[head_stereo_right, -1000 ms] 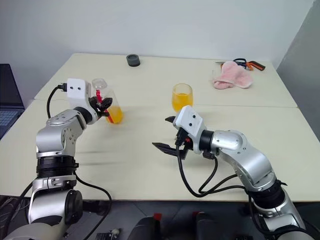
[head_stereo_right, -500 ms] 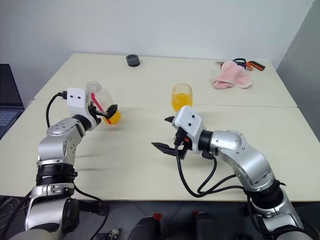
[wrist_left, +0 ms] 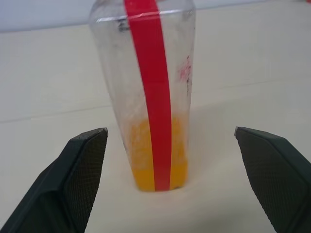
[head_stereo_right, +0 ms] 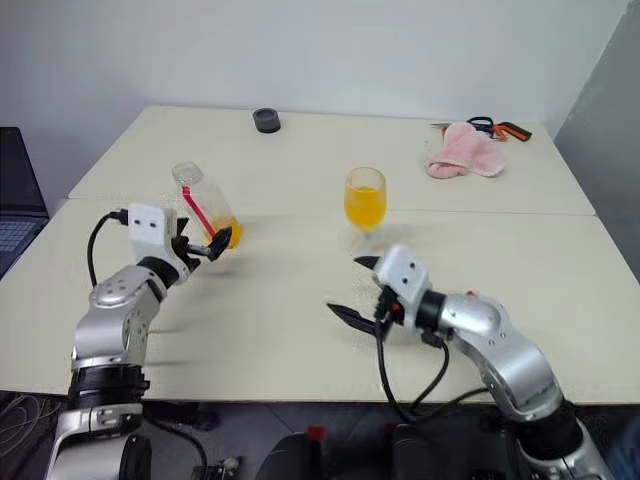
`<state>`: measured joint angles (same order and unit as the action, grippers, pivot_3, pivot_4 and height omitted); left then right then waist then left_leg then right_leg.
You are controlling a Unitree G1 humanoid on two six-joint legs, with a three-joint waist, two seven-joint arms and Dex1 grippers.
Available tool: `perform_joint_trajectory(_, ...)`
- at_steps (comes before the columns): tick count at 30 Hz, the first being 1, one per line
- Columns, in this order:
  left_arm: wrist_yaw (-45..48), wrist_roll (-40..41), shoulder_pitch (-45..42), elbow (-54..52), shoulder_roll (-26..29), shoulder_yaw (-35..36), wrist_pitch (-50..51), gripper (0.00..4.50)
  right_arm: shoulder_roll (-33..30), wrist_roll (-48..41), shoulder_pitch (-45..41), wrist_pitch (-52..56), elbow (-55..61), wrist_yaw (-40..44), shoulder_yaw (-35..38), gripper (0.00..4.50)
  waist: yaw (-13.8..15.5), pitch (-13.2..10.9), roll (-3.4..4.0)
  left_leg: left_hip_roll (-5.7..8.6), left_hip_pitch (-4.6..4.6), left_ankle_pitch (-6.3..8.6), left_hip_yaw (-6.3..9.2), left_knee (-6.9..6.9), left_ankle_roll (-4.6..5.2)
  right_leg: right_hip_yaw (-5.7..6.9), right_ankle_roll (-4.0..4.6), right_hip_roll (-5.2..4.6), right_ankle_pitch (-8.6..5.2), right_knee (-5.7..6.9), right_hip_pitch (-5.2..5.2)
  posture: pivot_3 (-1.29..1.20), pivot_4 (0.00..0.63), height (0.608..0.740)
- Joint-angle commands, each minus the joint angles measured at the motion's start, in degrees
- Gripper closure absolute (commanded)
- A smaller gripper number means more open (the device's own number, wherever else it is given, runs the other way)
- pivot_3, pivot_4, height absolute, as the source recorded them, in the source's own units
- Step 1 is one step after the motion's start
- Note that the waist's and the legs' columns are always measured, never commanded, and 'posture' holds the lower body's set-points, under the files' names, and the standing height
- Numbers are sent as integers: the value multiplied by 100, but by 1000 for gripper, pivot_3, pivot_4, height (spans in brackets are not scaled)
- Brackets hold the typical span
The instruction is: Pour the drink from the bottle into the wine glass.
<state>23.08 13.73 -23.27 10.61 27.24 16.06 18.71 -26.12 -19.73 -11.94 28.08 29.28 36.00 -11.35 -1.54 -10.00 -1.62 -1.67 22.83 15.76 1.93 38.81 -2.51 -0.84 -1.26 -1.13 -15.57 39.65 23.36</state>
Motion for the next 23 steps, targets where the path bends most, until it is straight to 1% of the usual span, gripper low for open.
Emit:
perform_joint_trajectory(1, -59, 135, 87, -484, -34, 139, -168, 19, 416, -115, 440, -673, -156, -282, 476, 0, -1, 0, -1, -1, -3, 0, 3, 0, 0, 1, 0, 1, 0, 0, -4, 0, 150, 740)
perform_joint_trajectory(5, -264, 2, 600, -909, -159, 8, -69, 19, 945, 418, 1086, -1536, -770, -852, 625, 0, -4, 2, -2, -1, -15, 0, -2, -5, 0, -5, -1, 1, 0, -1, -12, 0, 150, 740)
perform_joint_trajectory(9, -452, 157, 1479, -1732, -544, 118, -255, 19, 1304, 887, 1242, -2136, -1238, -1402, 710, 0, -33, 1, 0, -5, -23, 1, -8, -10, 0, -18, -1, 1, 0, -1, -11, 0, 150, 740)
perform_joint_trajectory(11, -545, 223, 1747, -2008, -718, 149, -243, 19, 1423, 967, 1225, -2321, -1405, -1566, 780, 0, -13, 1, -1, -6, -23, 1, -9, -10, -1, -15, -1, 1, 0, -1, -11, 0, 150, 740)
perform_joint_trajectory(16, -723, 309, 1961, -2225, -864, 216, -194, 19, 1460, 1102, 1140, -2592, -1723, -1655, 840, 0, 18, 2, -1, -3, -25, 0, -9, -10, -1, -9, -1, 4, -1, 0, -16, 0, 150, 740)
perform_joint_trajectory(23, -788, 364, 1937, -2320, -764, 320, -213, 19, 1524, 1042, 1053, -2605, -1840, -1635, 917, 0, 3, 2, -1, -5, -26, 1, -11, -11, -1, -10, -1, 7, -1, -2, -16, 0, 150, 740)
